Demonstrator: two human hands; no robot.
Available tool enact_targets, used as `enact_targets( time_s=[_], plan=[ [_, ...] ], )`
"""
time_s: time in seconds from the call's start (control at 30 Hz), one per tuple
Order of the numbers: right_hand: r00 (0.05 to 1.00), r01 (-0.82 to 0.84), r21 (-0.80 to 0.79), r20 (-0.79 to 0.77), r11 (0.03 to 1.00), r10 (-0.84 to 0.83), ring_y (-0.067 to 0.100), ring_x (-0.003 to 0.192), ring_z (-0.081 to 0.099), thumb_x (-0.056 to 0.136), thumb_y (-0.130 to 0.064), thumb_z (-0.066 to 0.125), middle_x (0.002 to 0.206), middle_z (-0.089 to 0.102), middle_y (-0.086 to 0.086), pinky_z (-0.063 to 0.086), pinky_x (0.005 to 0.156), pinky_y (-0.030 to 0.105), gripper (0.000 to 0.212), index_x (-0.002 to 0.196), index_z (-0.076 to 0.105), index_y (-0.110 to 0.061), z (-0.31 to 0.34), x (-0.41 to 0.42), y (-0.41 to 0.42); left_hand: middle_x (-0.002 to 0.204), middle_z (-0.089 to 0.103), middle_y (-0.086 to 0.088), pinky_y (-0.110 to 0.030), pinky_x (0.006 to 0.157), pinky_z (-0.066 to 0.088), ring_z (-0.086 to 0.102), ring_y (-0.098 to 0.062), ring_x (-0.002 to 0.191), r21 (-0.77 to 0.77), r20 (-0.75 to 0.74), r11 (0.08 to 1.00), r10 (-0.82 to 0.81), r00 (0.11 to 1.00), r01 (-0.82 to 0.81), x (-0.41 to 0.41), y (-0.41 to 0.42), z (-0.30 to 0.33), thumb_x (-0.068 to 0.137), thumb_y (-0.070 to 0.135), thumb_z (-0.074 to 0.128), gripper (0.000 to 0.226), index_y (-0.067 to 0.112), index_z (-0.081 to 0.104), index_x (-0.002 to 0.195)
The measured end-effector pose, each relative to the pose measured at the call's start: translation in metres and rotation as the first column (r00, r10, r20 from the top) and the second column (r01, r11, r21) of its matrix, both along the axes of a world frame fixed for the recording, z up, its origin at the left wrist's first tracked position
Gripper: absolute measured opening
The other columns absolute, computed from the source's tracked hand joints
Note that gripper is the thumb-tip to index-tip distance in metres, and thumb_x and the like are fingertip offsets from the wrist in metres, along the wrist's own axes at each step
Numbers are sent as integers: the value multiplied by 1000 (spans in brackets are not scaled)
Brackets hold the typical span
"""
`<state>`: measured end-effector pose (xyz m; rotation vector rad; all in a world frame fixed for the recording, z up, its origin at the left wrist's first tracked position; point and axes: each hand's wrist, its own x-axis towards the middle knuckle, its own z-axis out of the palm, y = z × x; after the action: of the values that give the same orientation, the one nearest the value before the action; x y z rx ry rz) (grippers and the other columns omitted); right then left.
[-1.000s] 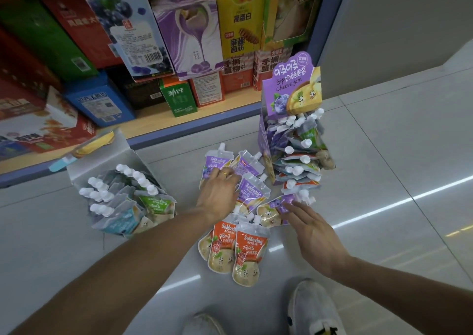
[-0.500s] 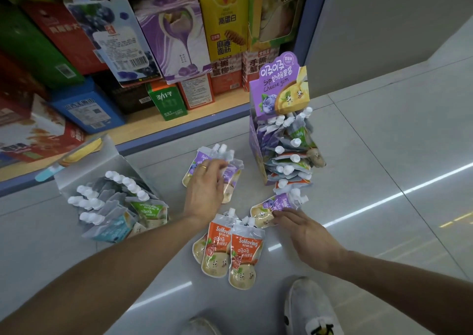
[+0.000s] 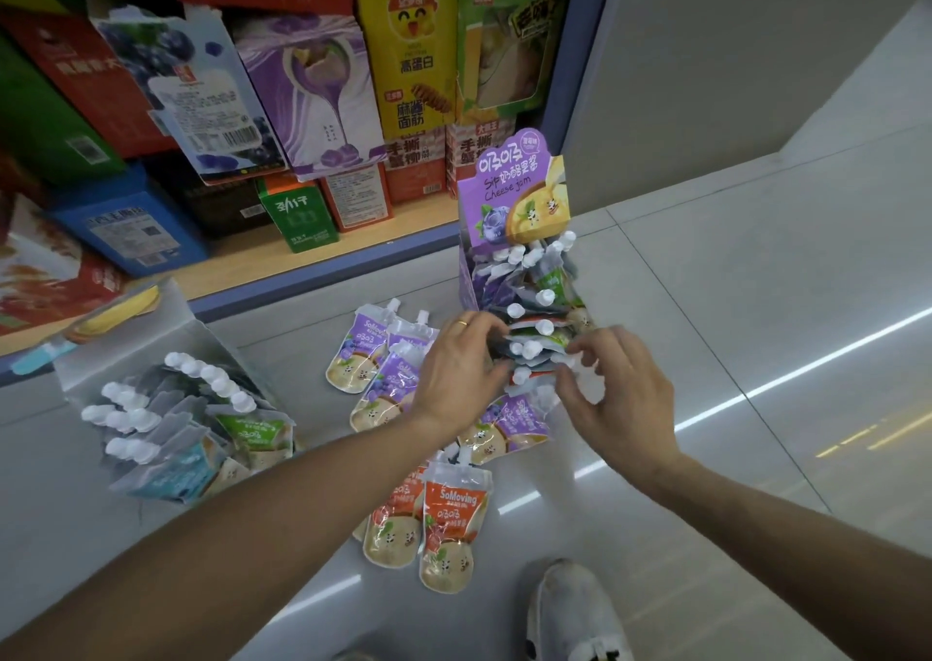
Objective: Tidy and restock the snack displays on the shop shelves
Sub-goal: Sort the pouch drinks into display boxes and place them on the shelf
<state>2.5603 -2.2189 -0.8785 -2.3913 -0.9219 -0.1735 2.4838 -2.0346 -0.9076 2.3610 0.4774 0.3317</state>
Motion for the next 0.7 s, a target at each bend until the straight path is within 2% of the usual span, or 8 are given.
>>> enact_targets(
  time_s=[0.1, 0.2, 0.3, 0.33, 0.4, 0.5, 0.63, 0.7],
  plan=[
    [989, -91, -93, -129, 991, 79, 18, 100, 61, 88, -23, 71, 118, 60, -4, 56, 76, 38, 37, 123, 63, -25, -2, 24, 13, 128, 65, 0, -36, 96, 48, 51, -19, 118, 19, -52, 998, -54, 997, 55, 8, -2, -5, 87, 22, 79, 48, 23, 60, 131],
    [961, -11, 90, -275, 996, 35, 11, 85, 70, 89, -14, 73, 104, 73, -5, 59, 80, 40, 22, 109, 75, -23, 5, 45, 20, 127, 67, -2, -38, 90, 51, 53, -24, 118, 5, -85, 995, -100, 991, 100, 10, -2, -7, 89, 17, 74, 62, 34, 47, 142],
    [957, 78, 187, -290, 979, -20, 7, 82, 70, 95, -19, 70, 98, 74, -7, 60, 75, 34, 11, 104, 76, -23, 22, 54, 13, 123, 69, -5, -37, 87, 54, 58, -23, 115, -53, -86, 992, -120, 989, 116, 13, 2, -4, 88, 13, 76, 75, 42, 36, 144],
    [957, 101, 212, -288, 972, -37, 7, 82, 69, 96, -20, 69, 97, 74, -8, 59, 73, 30, 10, 102, 75, -23, 28, 56, 9, 121, 70, -4, -36, 88, 55, 61, -21, 114, -82, -83, 992, -105, 991, 98, 14, 5, -4, 86, 13, 78, 72, 41, 40, 141],
    [950, 160, 274, -303, 948, -73, 8, 83, 68, 96, -19, 67, 94, 73, -10, 56, 69, 25, 8, 98, 73, -24, 40, 60, -2, 114, 73, -1, -31, 88, 53, 65, -18, 110, -98, -90, 993, -70, 993, 61, 16, 9, -6, 85, 16, 81, 49, 30, 57, 126],
    [935, 229, 358, -341, 905, -102, 15, 82, 68, 97, -18, 65, 94, 72, -8, 55, 70, 29, 7, 100, 71, -22, 56, 72, -15, 102, 76, 2, -30, 84, 50, 65, -18, 100, -86, -54, 996, -25, 998, 20, 18, 12, -6, 89, 19, 78, 16, 21, 75, 104],
    [898, 191, 370, -440, 909, -9, 16, 81, 64, 98, -12, 63, 93, 70, 0, 53, 71, 33, 4, 100, 67, -14, 62, 85, -32, 101, 75, 7, -9, 82, 47, 66, -7, 94, -207, 66, 977, 67, 996, -52, 20, 13, 15, 93, 20, 74, 13, 18, 77, 106],
    [819, 201, 357, -572, 912, 43, 21, 79, 64, 97, -6, 63, 90, 69, 11, 55, 72, 40, 4, 98, 66, -9, 52, 86, -41, 102, 72, 8, -3, 79, 44, 64, -3, 94, -284, 86, 955, 118, 989, -89, 21, 17, 26, 95, 19, 71, 15, 18, 74, 110]
  ],
)
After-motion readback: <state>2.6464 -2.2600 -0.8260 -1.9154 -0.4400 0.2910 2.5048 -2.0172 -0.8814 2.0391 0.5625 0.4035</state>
